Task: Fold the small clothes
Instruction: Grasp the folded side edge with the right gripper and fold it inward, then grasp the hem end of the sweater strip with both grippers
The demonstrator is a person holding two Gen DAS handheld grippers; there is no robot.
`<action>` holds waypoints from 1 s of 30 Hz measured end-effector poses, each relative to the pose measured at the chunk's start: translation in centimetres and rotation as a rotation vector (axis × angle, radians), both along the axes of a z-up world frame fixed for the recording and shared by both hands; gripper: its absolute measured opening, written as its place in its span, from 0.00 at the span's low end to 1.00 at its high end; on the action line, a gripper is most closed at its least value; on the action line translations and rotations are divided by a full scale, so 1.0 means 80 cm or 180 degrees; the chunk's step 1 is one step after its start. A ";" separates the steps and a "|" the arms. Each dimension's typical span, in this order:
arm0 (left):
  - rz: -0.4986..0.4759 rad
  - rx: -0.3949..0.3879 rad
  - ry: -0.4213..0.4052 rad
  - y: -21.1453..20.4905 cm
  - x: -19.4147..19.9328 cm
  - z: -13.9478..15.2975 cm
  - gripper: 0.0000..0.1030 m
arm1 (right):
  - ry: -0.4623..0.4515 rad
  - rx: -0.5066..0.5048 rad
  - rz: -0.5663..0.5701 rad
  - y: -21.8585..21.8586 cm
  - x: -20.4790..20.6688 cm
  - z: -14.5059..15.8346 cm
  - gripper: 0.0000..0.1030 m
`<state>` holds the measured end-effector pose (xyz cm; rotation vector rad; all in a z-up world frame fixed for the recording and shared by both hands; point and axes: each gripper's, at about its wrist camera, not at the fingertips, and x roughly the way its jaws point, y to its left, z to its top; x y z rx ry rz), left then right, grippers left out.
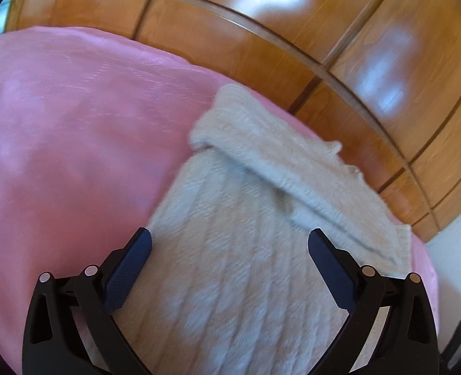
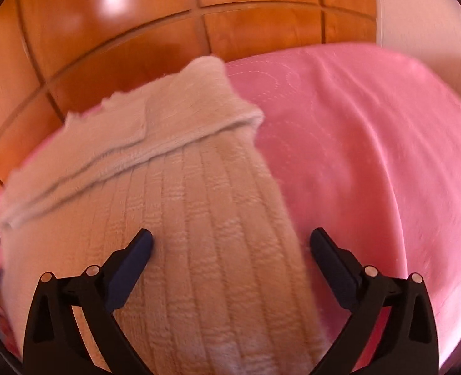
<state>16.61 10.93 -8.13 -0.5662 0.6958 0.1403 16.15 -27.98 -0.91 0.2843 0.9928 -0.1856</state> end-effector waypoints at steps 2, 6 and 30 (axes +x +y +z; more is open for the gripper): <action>-0.0001 -0.0003 0.0070 0.003 -0.016 0.000 0.96 | -0.0040 0.0058 0.0040 -0.002 -0.007 0.002 0.98; -0.0231 -0.0088 0.0070 0.012 -0.048 0.002 0.96 | -0.0102 0.0228 0.0217 -0.007 -0.031 0.010 0.98; -0.1698 -0.0405 0.0237 0.033 -0.184 -0.002 0.40 | -0.0167 0.2749 0.0732 -0.091 -0.181 0.009 0.50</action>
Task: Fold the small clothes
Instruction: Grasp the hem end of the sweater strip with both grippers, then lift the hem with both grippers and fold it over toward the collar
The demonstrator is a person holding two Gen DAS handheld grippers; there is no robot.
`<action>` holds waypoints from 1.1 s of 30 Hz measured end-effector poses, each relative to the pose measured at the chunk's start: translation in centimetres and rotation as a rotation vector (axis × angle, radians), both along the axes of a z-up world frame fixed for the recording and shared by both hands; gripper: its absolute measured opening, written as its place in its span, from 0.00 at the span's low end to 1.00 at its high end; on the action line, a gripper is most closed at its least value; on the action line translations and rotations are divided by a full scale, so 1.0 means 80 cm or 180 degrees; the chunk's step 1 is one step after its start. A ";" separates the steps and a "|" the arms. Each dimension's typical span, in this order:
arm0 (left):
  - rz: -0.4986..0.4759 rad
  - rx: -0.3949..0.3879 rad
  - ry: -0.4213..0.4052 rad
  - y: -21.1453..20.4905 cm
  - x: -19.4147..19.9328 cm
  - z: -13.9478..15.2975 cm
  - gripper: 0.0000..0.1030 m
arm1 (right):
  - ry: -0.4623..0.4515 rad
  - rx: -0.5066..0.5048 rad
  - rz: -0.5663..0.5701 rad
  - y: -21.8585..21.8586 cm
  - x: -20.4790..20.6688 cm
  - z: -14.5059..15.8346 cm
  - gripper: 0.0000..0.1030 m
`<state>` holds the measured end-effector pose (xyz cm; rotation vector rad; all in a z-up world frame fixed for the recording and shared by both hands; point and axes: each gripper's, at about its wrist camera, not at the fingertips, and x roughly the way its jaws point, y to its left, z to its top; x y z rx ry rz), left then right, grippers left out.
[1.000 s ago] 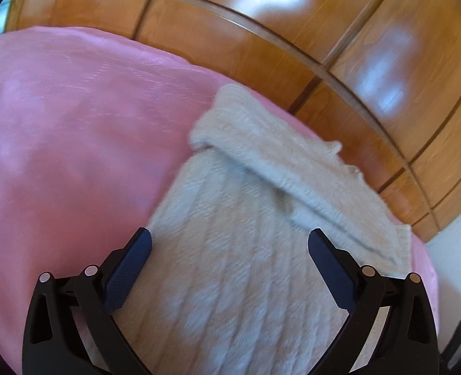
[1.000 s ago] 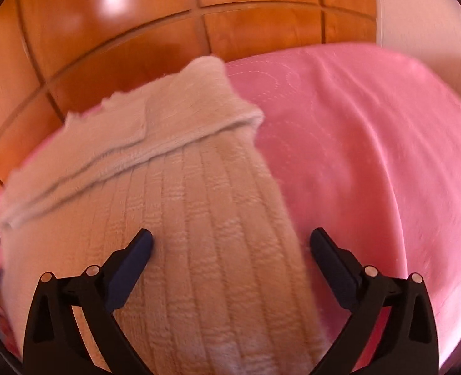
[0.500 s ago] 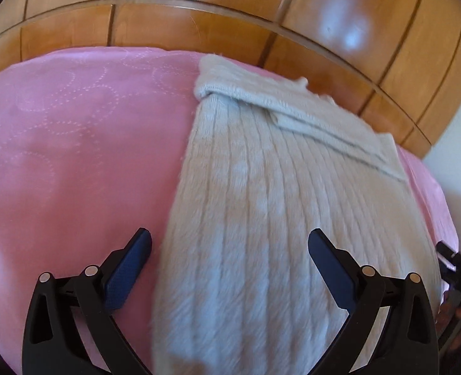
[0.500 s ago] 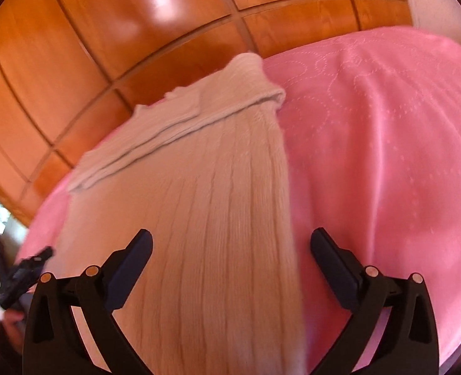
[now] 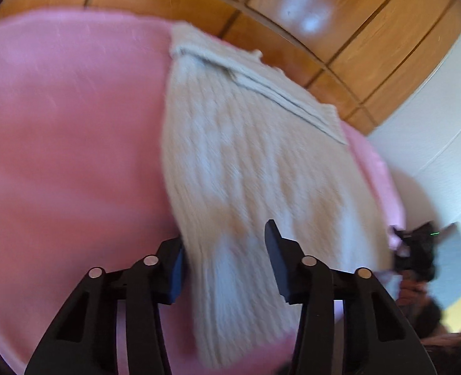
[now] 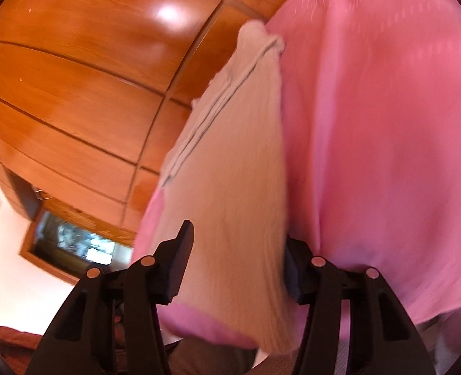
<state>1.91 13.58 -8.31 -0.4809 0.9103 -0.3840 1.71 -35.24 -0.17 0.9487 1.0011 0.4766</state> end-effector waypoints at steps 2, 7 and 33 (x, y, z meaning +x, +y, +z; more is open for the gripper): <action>-0.0123 -0.0215 0.0070 -0.005 -0.007 -0.003 0.39 | -0.0012 -0.0030 0.0090 0.011 -0.003 0.000 0.46; -0.0214 0.0112 0.0088 -0.030 -0.007 -0.003 0.07 | 0.0060 -0.0552 0.0424 0.048 0.000 0.001 0.07; -0.0782 -0.1771 -0.1286 0.054 -0.153 0.200 0.05 | -0.1996 0.0823 0.0793 0.011 -0.112 0.210 0.07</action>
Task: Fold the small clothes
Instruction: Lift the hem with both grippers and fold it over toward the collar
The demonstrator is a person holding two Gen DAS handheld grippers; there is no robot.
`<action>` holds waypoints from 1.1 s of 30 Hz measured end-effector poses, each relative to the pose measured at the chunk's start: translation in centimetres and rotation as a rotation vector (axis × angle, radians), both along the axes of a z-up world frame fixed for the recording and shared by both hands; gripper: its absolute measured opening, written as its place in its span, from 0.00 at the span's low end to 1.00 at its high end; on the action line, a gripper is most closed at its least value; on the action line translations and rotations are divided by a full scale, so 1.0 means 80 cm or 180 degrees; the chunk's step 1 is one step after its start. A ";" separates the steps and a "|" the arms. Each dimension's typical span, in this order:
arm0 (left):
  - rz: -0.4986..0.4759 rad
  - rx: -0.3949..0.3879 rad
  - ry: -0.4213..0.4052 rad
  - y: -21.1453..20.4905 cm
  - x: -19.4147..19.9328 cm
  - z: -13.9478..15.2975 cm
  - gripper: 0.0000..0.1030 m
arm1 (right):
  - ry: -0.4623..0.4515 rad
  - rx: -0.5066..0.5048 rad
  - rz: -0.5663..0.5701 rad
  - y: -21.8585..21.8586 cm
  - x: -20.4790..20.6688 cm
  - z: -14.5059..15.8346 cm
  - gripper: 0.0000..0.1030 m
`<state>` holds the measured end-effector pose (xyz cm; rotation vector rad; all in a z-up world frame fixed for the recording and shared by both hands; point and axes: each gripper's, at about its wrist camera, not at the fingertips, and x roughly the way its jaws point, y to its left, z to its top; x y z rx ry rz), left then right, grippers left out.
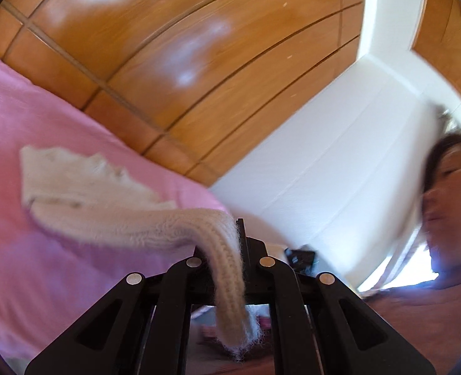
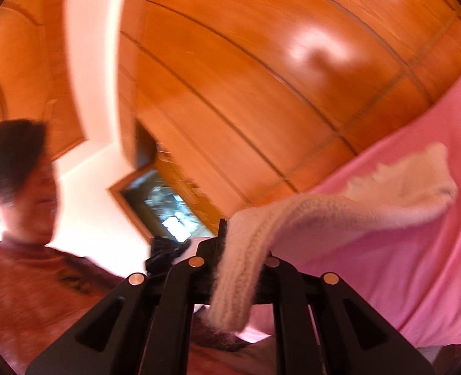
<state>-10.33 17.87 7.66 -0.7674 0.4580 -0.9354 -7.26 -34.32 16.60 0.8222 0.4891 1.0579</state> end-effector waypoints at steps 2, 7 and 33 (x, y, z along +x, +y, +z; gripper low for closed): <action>-0.0007 -0.0155 0.0005 0.009 -0.003 0.003 0.05 | -0.0085 0.0104 0.0069 -0.007 -0.016 0.008 0.07; 0.0085 -0.0318 0.0263 0.011 0.031 -0.021 0.05 | 0.0054 0.0181 -0.0027 -0.010 0.000 -0.010 0.07; 0.1334 0.0093 0.2093 0.031 0.286 -0.188 0.50 | 0.1445 -0.0118 -0.0936 -0.012 0.252 -0.173 0.36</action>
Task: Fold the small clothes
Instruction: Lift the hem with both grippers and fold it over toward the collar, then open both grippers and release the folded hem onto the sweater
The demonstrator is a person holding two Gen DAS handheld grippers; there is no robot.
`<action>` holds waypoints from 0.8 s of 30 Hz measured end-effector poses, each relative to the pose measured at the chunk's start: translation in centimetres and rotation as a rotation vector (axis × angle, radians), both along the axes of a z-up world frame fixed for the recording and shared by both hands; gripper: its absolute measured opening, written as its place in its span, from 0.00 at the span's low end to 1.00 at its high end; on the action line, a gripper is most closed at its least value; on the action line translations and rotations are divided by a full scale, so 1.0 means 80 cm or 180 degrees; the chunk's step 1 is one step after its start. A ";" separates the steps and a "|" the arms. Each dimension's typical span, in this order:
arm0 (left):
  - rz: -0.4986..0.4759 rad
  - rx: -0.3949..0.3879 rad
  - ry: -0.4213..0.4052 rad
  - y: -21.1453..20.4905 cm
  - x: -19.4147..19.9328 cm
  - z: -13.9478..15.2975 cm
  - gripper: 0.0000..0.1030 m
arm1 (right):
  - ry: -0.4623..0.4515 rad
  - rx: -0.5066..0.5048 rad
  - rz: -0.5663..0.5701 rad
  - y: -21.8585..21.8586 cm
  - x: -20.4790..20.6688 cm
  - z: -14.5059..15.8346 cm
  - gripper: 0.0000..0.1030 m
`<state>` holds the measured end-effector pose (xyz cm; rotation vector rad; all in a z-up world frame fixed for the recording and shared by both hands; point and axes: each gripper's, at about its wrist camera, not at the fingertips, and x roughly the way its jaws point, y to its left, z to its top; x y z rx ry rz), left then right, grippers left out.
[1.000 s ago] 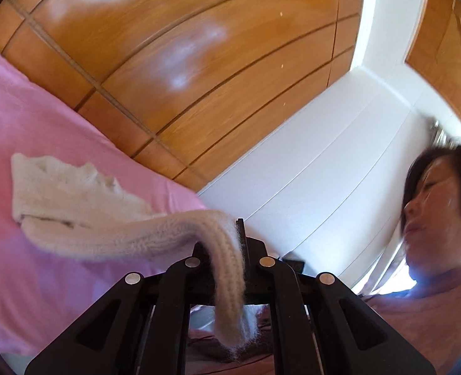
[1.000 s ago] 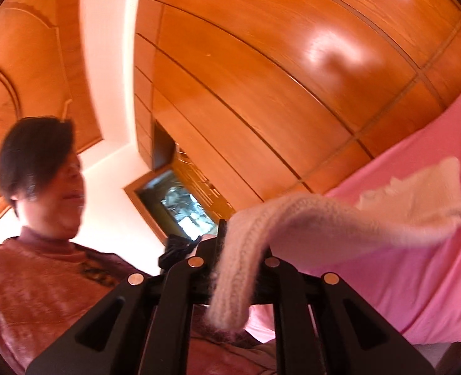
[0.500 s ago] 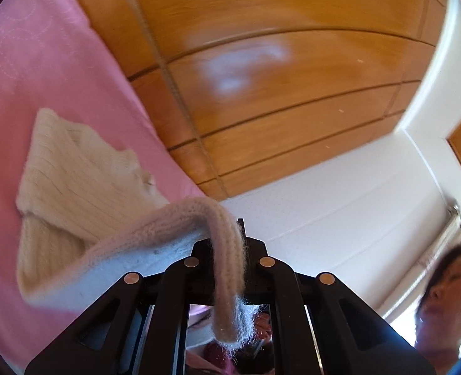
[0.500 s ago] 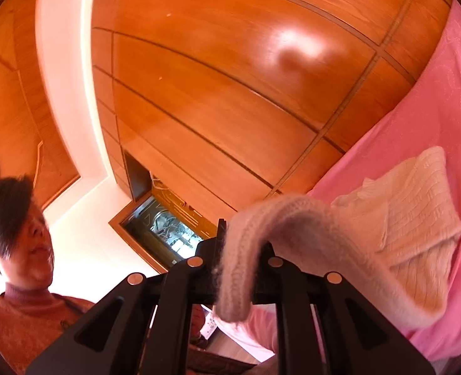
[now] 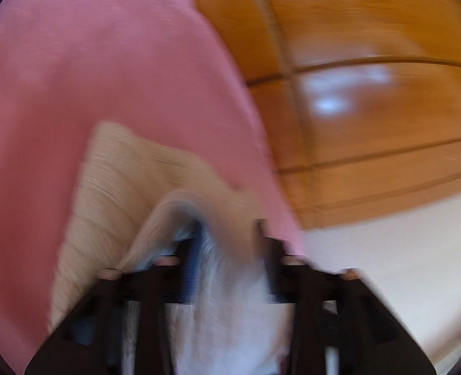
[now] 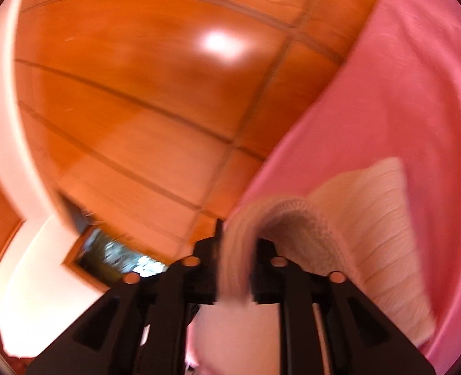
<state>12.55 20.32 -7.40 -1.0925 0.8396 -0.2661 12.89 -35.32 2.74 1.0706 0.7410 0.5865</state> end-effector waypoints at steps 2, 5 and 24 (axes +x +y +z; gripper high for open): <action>0.0086 0.0156 -0.0110 -0.006 -0.003 0.000 0.52 | 0.0154 -0.0074 -0.0211 0.001 0.009 -0.022 0.62; 0.0081 0.0719 -0.0372 -0.026 -0.013 0.011 0.56 | 0.0199 -0.0214 -0.0519 0.002 0.010 -0.042 0.64; -0.1046 0.2783 -0.0409 -0.209 -0.015 0.042 0.47 | 0.0223 -0.3459 0.0437 0.160 0.029 -0.029 0.53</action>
